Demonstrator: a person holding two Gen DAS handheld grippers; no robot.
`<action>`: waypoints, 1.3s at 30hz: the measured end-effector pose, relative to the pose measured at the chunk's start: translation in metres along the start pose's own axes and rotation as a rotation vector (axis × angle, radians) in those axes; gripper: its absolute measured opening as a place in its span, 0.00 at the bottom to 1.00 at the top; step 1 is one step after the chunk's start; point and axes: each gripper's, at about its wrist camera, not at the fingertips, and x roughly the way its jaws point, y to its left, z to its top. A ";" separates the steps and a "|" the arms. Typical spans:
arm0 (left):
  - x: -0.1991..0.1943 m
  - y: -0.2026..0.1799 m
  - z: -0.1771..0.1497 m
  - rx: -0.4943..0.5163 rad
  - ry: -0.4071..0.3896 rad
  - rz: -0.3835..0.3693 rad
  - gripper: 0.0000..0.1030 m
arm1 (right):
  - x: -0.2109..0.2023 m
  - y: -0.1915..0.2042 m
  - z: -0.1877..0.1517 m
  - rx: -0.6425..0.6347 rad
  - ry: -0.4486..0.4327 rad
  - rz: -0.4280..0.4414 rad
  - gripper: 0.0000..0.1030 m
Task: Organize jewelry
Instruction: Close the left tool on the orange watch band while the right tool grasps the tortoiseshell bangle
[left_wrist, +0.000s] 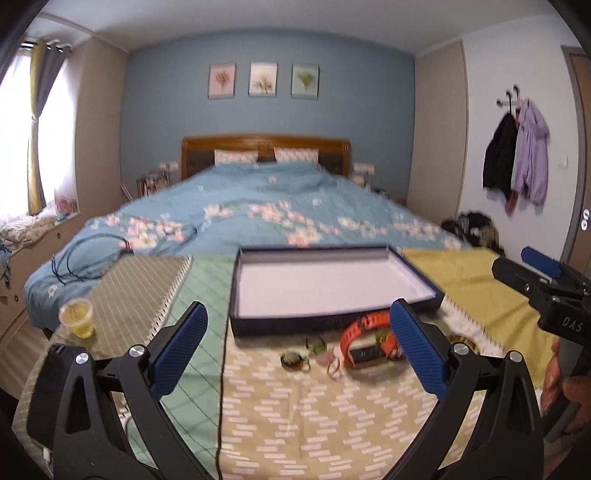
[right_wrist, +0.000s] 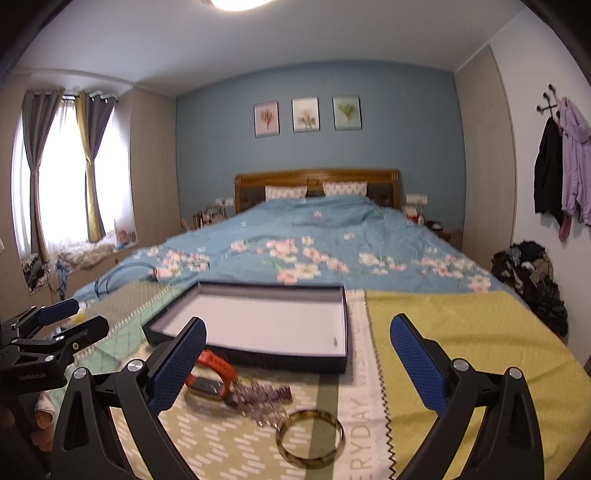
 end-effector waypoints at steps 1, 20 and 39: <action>0.006 -0.002 -0.002 0.009 0.021 -0.012 0.95 | 0.004 -0.001 -0.002 0.000 0.021 0.002 0.94; 0.096 -0.034 -0.013 0.181 0.236 -0.164 0.55 | 0.070 -0.043 -0.054 0.072 0.488 0.097 0.71; 0.126 -0.037 -0.009 0.169 0.357 -0.273 0.09 | 0.083 -0.054 -0.047 -0.021 0.560 0.104 0.05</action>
